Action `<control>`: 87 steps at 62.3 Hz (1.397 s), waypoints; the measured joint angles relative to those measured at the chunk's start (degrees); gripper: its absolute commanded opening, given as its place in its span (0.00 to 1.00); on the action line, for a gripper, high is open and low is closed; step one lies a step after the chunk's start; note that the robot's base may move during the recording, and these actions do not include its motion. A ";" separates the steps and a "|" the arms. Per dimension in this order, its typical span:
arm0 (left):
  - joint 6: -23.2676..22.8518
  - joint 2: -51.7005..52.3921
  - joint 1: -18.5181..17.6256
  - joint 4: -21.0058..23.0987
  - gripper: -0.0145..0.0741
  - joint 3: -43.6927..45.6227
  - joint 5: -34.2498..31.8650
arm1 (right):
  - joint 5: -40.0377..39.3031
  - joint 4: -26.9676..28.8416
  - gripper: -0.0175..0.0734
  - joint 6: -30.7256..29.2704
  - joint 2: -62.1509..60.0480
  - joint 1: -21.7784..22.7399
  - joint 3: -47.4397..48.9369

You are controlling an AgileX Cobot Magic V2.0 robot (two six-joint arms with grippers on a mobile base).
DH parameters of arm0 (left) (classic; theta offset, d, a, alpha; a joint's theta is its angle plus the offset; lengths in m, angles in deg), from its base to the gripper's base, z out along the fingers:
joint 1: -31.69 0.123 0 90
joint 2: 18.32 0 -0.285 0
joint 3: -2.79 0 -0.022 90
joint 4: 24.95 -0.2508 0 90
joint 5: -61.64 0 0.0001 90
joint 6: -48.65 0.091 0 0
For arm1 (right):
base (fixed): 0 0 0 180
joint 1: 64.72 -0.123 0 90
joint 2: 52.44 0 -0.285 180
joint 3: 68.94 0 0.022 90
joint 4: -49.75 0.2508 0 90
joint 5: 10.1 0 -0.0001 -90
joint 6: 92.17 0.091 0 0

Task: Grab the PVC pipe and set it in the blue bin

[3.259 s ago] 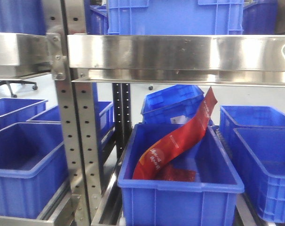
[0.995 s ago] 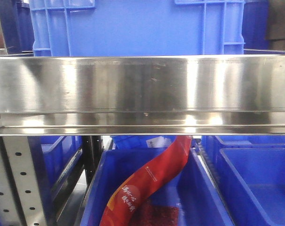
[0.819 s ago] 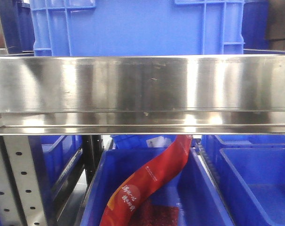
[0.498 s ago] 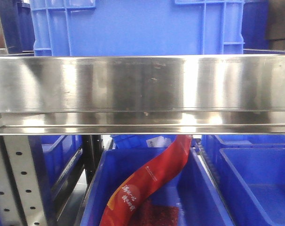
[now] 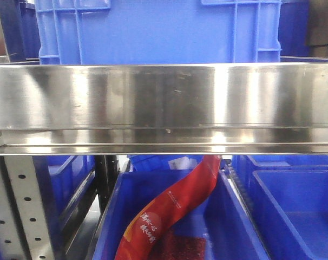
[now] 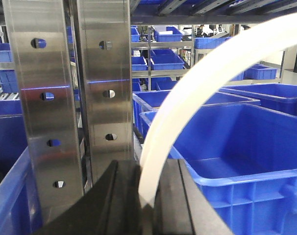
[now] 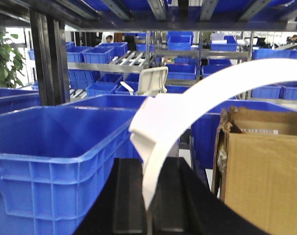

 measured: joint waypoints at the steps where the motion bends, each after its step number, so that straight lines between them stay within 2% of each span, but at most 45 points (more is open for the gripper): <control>1: 0.00 0.00 0.00 0.00 0.04 0.00 0.00 | -0.01 0.00 0.02 0.00 0.00 0.00 0.00; 9: 0.00 -0.24 0.00 0.21 0.04 0.00 -0.24 | -0.33 0.65 0.02 0.00 0.00 0.00 0.00; 14: 0.00 -1.30 0.00 3.20 0.04 1.08 0.95 | -0.40 2.07 0.02 0.00 0.92 0.00 0.17; 22: 0.00 -3.64 -0.22 7.84 0.04 8.07 8.36 | -0.29 5.49 0.02 0.00 4.64 0.00 4.01; 34: 3.44 -10.60 -2.83 8.27 0.04 23.41 18.47 | 1.92 6.27 0.02 0.10 13.96 -0.42 12.10; 43: 4.03 -17.99 -5.93 8.41 0.04 31.67 25.04 | 5.45 6.27 0.02 0.10 21.79 -4.29 18.36; 49: 3.78 -22.99 -7.58 8.54 0.04 35.53 26.54 | 7.13 6.40 0.02 0.10 26.83 -7.61 22.44; 62: 0.21 -34.04 -10.45 8.63 0.04 43.60 27.67 | 12.65 7.22 0.02 -0.03 38.96 -14.08 33.80; 72: -1.56 -42.63 -12.24 8.85 0.04 51.17 28.41 | 16.34 9.04 0.02 -0.03 47.86 -16.34 42.18; 87: -5.19 -53.42 -12.53 8.95 0.04 60.97 26.68 | 17.59 9.67 0.02 0.11 57.35 -18.66 50.82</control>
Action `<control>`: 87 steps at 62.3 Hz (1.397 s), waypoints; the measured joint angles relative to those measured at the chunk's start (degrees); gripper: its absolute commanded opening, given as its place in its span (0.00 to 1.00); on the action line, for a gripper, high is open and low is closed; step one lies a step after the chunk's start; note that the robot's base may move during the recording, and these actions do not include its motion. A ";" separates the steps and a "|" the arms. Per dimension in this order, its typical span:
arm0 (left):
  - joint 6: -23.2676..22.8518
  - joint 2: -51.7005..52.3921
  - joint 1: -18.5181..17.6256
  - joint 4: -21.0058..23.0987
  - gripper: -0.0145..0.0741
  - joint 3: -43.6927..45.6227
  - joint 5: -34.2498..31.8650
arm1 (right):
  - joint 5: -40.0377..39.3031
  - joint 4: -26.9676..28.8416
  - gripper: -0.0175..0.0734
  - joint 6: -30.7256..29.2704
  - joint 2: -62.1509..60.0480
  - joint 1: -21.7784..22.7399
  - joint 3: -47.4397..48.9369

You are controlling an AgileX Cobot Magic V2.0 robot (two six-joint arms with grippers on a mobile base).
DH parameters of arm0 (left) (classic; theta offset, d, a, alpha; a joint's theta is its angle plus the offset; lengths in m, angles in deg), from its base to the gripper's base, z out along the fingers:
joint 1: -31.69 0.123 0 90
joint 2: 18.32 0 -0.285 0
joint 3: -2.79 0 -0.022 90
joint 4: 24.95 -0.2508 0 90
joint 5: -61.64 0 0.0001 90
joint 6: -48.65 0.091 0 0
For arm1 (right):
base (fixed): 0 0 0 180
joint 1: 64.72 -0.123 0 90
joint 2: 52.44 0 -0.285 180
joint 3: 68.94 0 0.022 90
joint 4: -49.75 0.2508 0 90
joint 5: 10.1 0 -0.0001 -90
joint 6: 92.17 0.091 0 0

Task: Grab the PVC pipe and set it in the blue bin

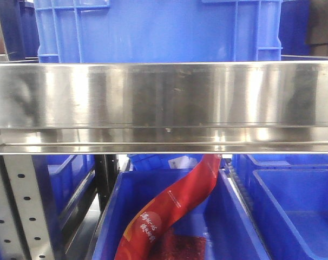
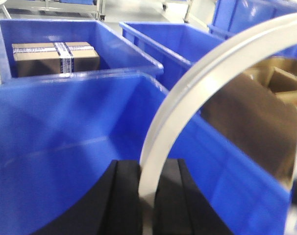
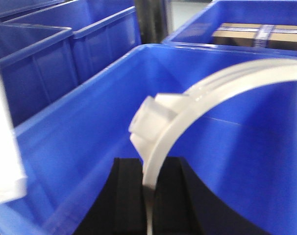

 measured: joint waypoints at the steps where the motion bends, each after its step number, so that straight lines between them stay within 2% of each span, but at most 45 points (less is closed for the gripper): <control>1: 0.02 -0.41 0.00 0.00 0.04 0.29 -0.34 | 0.00 0.00 0.02 0.00 0.64 -0.27 0.62; 10: -0.55 -4.15 0.00 0.00 0.04 1.21 -1.67 | 0.00 0.40 0.02 0.00 4.51 -1.27 3.77; 32: -0.67 -7.64 0.00 0.59 0.04 1.24 1.97 | 1.63 0.54 0.02 0.00 9.60 -1.43 4.77; 40: -0.67 -7.64 0.00 -1.00 0.04 1.01 1.97 | 1.63 0.63 0.02 0.00 9.89 -1.43 4.77; 47: -0.67 -7.64 0.00 -1.60 0.05 0.89 1.97 | 1.63 0.63 0.08 0.00 10.23 -1.43 4.77; 53: 1.24 -7.64 0.00 -1.68 0.15 0.89 1.97 | 1.63 0.63 0.24 0.00 10.23 -1.43 4.77; 60: 2.58 -7.64 0.00 -1.81 0.36 0.89 2.17 | 1.63 0.88 0.43 0.00 10.23 -1.43 4.77; 64: 2.65 -7.64 0.00 -1.81 0.49 0.89 2.55 | 1.39 1.13 0.51 0.00 10.23 -1.43 4.77; 67: 2.79 -7.64 -0.14 -1.70 0.57 0.89 2.88 | 1.38 1.18 0.52 0.00 10.23 -1.43 4.77; 73: 2.91 -7.64 -0.38 -1.70 0.63 0.89 2.98 | 1.23 1.32 0.52 -0.14 10.23 -1.43 4.77; 83: 3.02 -7.64 -0.54 -1.70 0.63 0.89 3.06 | 1.12 1.32 0.52 -0.14 10.23 -1.43 4.77; 87: 3.02 -7.64 -0.54 -1.70 0.60 0.89 3.06 | 1.00 1.32 0.48 -0.14 10.23 -1.43 4.77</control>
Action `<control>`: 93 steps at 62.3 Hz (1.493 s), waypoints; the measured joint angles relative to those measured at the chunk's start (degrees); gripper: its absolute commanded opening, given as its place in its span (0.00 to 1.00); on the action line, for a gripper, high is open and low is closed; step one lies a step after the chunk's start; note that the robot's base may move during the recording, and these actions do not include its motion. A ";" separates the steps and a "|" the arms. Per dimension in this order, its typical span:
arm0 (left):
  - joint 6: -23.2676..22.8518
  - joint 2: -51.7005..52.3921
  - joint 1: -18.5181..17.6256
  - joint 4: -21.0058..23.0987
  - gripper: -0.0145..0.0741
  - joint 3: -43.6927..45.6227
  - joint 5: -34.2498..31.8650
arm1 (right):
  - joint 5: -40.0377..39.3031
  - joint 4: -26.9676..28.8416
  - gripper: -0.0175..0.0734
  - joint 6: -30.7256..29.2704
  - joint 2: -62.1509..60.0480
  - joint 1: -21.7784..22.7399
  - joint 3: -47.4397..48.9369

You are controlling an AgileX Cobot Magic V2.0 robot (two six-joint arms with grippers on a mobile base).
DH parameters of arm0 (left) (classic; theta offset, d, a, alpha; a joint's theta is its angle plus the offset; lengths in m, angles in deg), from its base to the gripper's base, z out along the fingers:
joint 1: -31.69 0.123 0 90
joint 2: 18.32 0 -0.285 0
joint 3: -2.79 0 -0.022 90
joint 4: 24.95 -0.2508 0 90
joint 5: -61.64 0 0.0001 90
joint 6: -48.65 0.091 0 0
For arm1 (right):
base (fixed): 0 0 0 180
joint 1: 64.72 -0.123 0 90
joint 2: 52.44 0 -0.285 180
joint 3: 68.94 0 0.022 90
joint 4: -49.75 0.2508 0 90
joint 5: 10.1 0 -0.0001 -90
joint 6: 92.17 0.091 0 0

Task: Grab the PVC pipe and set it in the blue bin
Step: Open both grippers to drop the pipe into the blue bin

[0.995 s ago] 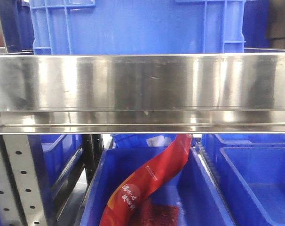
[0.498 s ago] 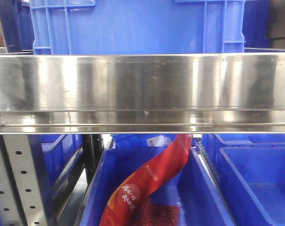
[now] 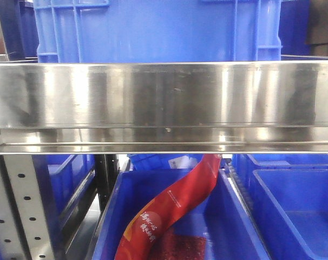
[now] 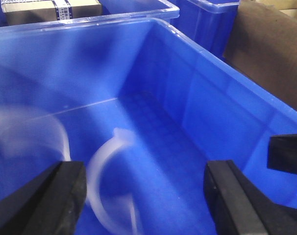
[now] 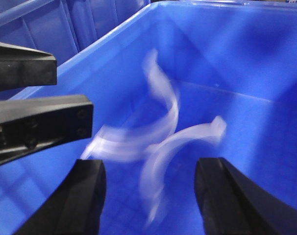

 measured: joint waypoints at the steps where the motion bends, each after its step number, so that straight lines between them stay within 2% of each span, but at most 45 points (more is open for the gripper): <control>1: 0.00 0.00 0.00 0.00 0.59 0.00 0.00 | -0.11 0.00 0.46 0.00 0.00 0.00 0.00; 7: 0.00 0.00 0.00 0.00 0.47 0.00 0.00 | 0.04 -0.40 0.27 0.12 0.00 0.23 0.00; 15: 0.00 0.22 0.00 0.00 0.21 0.00 0.00 | 1.22 -0.43 0.04 0.12 -1.20 1.17 0.00; 20: 0.00 0.47 0.00 0.00 0.03 0.00 0.00 | 1.33 -0.97 0.01 0.12 -2.26 1.51 0.11; 44: 0.10 5.64 0.00 -0.62 0.04 0.00 3.25 | 5.13 -3.76 0.01 0.12 -8.42 3.32 0.11; 53: 0.10 8.44 0.00 -1.48 0.04 -0.13 3.60 | 7.44 -7.60 0.01 0.12 -11.45 3.54 0.11; 67: 0.56 13.39 0.00 -1.63 0.04 -6.65 3.25 | 11.14 -9.75 0.01 -0.43 -14.77 3.54 -1.25; 74: 0.56 18.85 0.00 -2.48 0.04 -15.03 -1.30 | 6.91 -11.24 0.01 -0.67 -19.73 3.54 -6.67; 84: 0.67 28.40 0.40 -2.91 0.04 -29.90 -12.44 | -4.09 -12.91 0.01 -0.76 -28.17 4.28 -20.46; 93: 0.67 36.48 4.33 -2.54 0.04 -43.23 -22.46 | -13.81 -13.03 0.01 7.91 -35.64 8.33 -31.35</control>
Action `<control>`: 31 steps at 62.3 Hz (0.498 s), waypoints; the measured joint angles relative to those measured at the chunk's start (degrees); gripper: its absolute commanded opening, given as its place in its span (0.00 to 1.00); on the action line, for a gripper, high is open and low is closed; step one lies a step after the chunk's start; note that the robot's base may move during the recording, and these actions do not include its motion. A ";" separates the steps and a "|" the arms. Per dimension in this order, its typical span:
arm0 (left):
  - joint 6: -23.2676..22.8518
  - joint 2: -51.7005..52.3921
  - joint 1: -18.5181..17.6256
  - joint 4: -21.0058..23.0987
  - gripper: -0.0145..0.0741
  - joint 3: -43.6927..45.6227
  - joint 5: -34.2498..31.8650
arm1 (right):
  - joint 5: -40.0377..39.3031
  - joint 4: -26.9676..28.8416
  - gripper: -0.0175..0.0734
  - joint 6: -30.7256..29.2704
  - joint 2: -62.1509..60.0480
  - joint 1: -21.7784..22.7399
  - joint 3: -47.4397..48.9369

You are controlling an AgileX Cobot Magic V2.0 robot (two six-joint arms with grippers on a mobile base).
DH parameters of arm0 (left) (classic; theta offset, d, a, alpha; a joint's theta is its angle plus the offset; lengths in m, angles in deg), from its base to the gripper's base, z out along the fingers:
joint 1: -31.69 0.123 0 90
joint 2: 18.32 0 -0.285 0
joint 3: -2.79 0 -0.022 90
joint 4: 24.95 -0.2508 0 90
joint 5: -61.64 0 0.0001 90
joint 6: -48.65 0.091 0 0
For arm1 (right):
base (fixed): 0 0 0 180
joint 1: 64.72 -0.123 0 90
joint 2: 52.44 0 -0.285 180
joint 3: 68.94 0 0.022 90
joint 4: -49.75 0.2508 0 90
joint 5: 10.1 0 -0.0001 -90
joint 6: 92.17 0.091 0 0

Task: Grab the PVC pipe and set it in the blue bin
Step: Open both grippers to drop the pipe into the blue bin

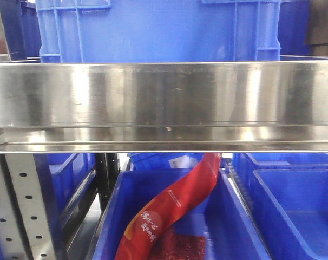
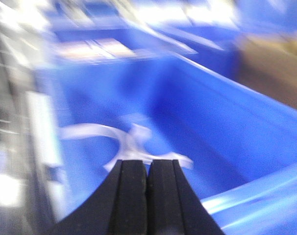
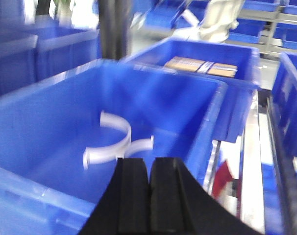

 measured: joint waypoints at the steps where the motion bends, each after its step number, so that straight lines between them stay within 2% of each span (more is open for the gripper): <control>1: 0.00 0.71 0.57 0.25 0.04 -1.11 -0.86 | -0.86 0.00 0.01 0.71 -0.67 0.59 -0.79; 7: 0.00 5.97 4.98 2.29 0.04 -8.57 -5.97 | -4.64 -0.40 0.01 3.34 -5.15 5.73 -5.38; 15: 0.00 12.73 9.49 3.08 0.04 -15.20 -8.03 | -2.53 -2.26 0.01 3.93 -8.64 10.56 -9.11; 21: 0.00 17.51 10.65 3.21 0.04 -19.94 -8.14 | -0.86 -3.04 0.01 4.17 -11.04 12.37 -12.87; 31: 0.00 24.88 10.78 3.25 0.04 -26.28 -8.14 | -1.35 -3.93 0.01 4.20 -16.47 12.53 -19.82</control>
